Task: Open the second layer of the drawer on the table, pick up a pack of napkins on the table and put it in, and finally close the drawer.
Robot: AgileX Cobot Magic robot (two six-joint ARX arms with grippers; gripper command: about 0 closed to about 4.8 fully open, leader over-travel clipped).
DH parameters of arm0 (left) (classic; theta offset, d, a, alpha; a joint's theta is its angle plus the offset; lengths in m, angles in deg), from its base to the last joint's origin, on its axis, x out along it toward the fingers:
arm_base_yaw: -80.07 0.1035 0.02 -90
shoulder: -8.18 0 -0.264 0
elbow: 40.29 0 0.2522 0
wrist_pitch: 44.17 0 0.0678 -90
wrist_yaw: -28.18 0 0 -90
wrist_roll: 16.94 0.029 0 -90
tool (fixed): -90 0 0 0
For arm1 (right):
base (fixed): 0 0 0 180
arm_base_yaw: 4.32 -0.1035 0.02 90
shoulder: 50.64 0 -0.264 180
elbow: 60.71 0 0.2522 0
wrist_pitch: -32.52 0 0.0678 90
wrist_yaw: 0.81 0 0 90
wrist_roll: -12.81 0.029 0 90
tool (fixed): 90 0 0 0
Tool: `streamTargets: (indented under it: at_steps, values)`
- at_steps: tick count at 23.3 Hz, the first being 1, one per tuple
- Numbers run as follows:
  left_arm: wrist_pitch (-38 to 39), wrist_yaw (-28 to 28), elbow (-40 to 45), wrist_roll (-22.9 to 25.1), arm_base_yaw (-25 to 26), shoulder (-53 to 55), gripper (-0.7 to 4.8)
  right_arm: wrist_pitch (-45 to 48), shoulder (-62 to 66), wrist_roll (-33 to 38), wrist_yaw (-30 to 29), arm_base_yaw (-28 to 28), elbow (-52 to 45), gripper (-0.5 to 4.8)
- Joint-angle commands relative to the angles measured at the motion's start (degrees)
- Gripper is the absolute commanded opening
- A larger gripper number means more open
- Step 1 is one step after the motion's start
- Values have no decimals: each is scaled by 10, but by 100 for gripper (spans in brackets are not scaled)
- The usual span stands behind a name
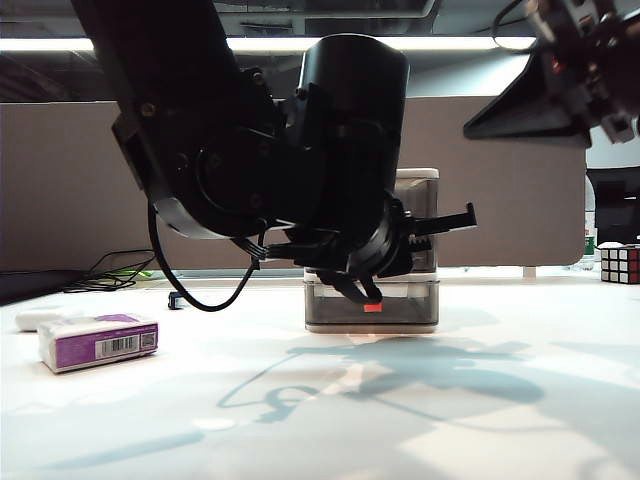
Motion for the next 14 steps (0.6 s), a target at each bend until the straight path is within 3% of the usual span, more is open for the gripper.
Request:
streamTargets:
  at_steps: [1, 11, 14]
  values:
    - [4, -2, 0, 0, 0, -3, -6, 61, 32, -2, -1, -7, 4, -5]
    - [15, -2, 0, 1, -1, -7, -6, 146, 166, 0, -20, -15, 35, -5]
    - [19, 0, 0, 0, -1, -7, -6, 146, 202, -1, -53, -14, 68, -5]
